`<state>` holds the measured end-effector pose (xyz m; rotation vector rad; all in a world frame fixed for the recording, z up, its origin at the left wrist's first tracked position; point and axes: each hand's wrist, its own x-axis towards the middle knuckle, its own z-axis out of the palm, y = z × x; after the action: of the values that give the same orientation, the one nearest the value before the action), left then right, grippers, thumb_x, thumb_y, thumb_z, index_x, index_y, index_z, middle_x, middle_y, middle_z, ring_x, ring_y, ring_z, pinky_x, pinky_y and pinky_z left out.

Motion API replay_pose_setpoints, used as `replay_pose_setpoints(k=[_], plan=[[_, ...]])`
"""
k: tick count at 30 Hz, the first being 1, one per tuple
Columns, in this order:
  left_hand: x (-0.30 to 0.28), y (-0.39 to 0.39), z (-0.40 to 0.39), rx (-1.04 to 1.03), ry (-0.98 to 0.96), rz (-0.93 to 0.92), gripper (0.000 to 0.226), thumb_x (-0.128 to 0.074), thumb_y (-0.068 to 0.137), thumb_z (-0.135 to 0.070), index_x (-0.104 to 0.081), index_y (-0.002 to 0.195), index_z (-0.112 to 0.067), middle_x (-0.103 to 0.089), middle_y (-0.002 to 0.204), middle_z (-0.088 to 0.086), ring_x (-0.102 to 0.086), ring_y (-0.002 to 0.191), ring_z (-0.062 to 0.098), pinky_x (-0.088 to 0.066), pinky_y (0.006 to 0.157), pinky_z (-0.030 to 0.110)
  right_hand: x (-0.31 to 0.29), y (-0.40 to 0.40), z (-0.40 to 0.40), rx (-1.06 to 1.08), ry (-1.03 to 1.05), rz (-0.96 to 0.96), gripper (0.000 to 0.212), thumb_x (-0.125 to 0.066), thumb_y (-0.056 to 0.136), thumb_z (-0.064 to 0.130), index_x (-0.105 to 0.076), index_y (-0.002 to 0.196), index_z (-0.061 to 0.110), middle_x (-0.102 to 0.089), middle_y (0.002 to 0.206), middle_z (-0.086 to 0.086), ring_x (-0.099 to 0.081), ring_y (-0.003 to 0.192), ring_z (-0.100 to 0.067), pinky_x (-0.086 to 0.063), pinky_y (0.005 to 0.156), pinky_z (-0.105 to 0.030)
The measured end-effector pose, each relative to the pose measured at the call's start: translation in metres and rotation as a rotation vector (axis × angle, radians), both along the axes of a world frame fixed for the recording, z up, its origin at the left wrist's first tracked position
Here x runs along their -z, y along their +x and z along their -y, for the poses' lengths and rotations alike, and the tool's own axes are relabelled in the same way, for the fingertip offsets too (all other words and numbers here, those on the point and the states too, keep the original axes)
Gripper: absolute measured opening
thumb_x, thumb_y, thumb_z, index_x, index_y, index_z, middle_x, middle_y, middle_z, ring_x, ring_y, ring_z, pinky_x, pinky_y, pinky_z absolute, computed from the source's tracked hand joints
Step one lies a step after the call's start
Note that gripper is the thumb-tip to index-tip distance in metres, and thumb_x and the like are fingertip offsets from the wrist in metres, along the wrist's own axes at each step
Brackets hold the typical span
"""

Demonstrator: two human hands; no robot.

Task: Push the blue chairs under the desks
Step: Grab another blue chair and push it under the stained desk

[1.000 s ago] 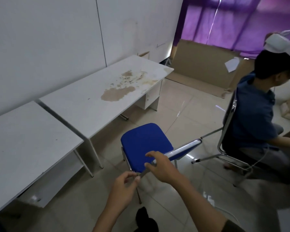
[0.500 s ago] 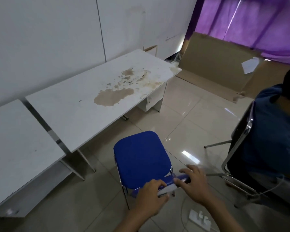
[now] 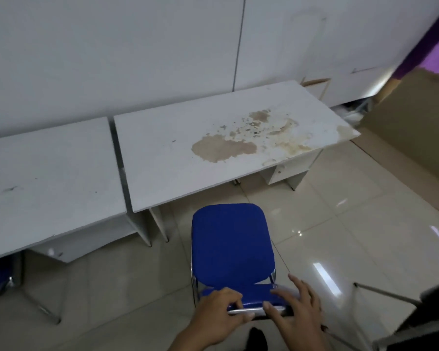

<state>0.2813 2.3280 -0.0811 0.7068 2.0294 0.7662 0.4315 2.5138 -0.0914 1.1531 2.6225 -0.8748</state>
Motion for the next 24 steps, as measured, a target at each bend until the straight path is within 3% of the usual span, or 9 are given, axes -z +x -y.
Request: replay_pose_setpoints(k=[8,13,19,24], plan=[[0.015,0.007,-0.065,-0.327,0.014,-0.148,0.050,-0.070,0.069,-0.083,-0.066,0.082,-0.034,-0.068,0.111,-0.034,-0.060,0.103,-0.015,-0.054,0.090,0.021,0.001,-0.035,-0.080,-0.132,0.005,-0.172,0.041,-0.062,0.075,0.080,-0.064,0.110,0.057,-0.029,0.163,0.017,-0.008,0.152,-0.014,-0.015,0.119,-0.061],[0.028,0.006,-0.096,-0.713,0.078,-0.250,0.063,-0.063,0.066,-0.097,-0.057,0.086,-0.038,-0.069,0.091,-0.021,-0.065,0.089,0.000,-0.058,0.077,0.030,0.003,-0.066,-0.120,-0.238,0.021,-0.172,0.062,-0.044,0.071,0.090,-0.063,0.117,0.054,-0.026,0.165,0.015,-0.005,0.153,-0.016,-0.015,0.119,-0.059],[0.038,-0.030,-0.121,-0.772,0.097,-0.314,0.061,-0.065,0.066,-0.095,-0.061,0.085,-0.037,-0.068,0.088,-0.018,-0.065,0.089,0.003,-0.058,0.074,0.032,0.012,-0.101,-0.147,-0.290,0.031,-0.193,0.059,-0.046,0.071,0.092,-0.063,0.112,0.054,-0.028,0.164,0.016,-0.008,0.153,-0.015,-0.017,0.116,-0.060],[0.045,-0.069,-0.137,-0.826,0.125,-0.323,0.062,-0.068,0.064,-0.094,-0.064,0.081,-0.035,-0.069,0.085,-0.017,-0.065,0.088,0.000,-0.055,0.071,0.025,0.013,-0.147,-0.169,-0.328,0.039,-0.199,0.062,-0.045,0.072,0.093,-0.064,0.114,0.052,-0.029,0.163,0.015,-0.009,0.152,-0.015,-0.020,0.116,-0.061]])
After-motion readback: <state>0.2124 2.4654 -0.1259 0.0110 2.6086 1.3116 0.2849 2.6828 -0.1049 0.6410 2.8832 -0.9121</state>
